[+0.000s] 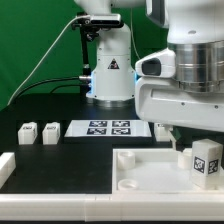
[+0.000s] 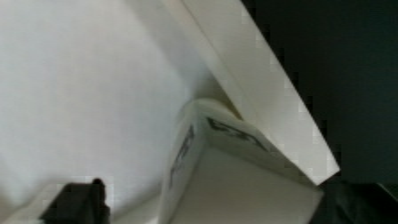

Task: Assemble one leg

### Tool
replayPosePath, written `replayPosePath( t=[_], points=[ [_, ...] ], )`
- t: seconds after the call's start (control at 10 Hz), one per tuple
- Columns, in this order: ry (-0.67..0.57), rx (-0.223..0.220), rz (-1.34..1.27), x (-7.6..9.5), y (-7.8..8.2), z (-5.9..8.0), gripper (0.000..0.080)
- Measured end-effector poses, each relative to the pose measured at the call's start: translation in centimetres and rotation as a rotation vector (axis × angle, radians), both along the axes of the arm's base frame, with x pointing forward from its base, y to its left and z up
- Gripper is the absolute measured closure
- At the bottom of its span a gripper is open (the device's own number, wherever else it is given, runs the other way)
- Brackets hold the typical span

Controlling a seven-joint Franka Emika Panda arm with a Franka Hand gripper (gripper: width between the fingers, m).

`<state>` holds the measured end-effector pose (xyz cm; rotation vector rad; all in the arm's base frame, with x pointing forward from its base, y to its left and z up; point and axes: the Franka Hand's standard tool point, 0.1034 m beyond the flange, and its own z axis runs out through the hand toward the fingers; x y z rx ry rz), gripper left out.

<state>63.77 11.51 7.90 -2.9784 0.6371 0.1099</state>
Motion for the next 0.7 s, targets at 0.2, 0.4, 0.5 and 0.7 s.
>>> replayPosePath(
  t=[0.2, 0.4, 0.5, 0.7],
  points=[
    [-0.026, 0.005, 0.282, -0.08, 0.07, -0.20, 0.0151],
    [-0.043, -0.007, 0.509, -0.21, 0.57, -0.20, 0.0151],
    [-0.049, -0.005, 0.583, -0.23, 0.65, -0.20, 0.0151],
    [-0.064, -0.010, 0.811, -0.23, 0.63, -0.21, 0.0151]
  ],
)
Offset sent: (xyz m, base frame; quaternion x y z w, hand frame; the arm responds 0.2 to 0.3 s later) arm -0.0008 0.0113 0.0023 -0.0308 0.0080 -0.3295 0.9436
